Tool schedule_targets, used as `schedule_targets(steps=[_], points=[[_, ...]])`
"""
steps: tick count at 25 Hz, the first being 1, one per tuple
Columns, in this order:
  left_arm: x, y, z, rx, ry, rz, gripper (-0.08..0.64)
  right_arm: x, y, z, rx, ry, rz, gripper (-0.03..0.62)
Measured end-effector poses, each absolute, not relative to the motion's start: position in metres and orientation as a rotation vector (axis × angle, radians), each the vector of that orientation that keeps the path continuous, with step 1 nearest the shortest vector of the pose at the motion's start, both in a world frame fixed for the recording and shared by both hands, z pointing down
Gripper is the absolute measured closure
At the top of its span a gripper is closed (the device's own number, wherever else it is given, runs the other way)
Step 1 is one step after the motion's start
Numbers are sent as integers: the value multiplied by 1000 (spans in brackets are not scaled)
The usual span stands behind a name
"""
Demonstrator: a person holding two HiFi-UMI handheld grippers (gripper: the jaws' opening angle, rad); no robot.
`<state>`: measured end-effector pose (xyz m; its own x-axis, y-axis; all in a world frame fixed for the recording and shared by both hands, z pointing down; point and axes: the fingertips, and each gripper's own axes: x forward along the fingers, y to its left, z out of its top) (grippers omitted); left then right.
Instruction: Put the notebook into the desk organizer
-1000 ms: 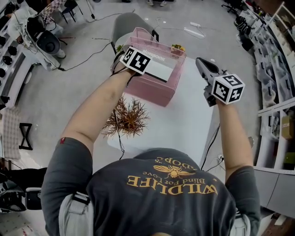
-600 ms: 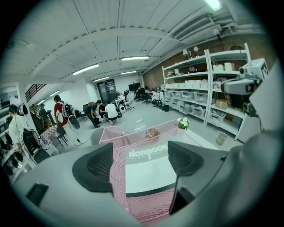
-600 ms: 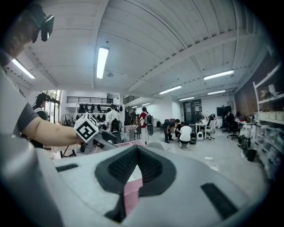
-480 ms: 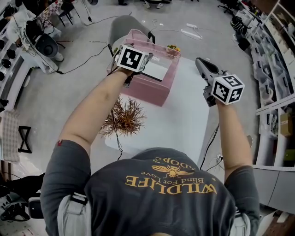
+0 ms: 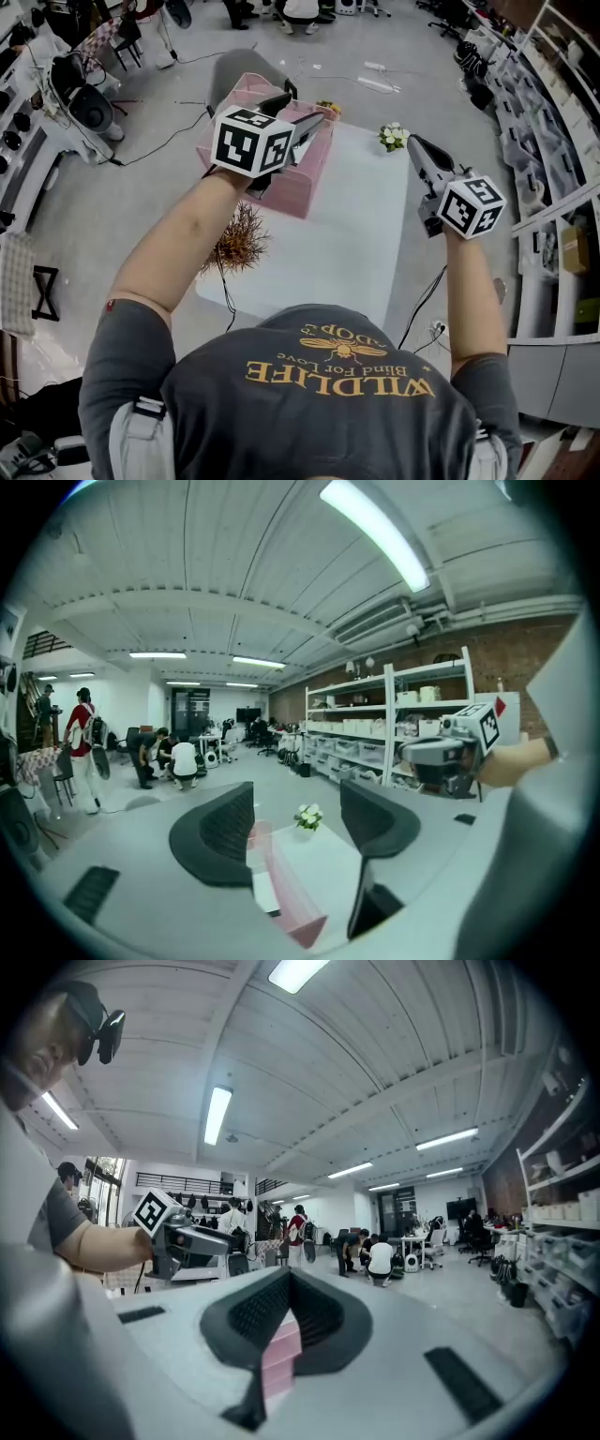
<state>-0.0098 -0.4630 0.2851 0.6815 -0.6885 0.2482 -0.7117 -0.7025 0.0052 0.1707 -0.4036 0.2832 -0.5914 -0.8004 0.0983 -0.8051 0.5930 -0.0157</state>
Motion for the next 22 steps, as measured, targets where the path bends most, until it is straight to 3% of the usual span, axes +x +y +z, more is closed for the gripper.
schedule_targets(steps=[7,13,22], points=[[89,-354,265,2921,-968,156,392,262,-334,272,1430,-2708,57,592],[131,-281,303,2981,-900,58,551,313,-272,304,1454,-2647,56,592],[120,-255,328,2950,-834,-54,558,328,-228,344,1603,-2590,154,592]])
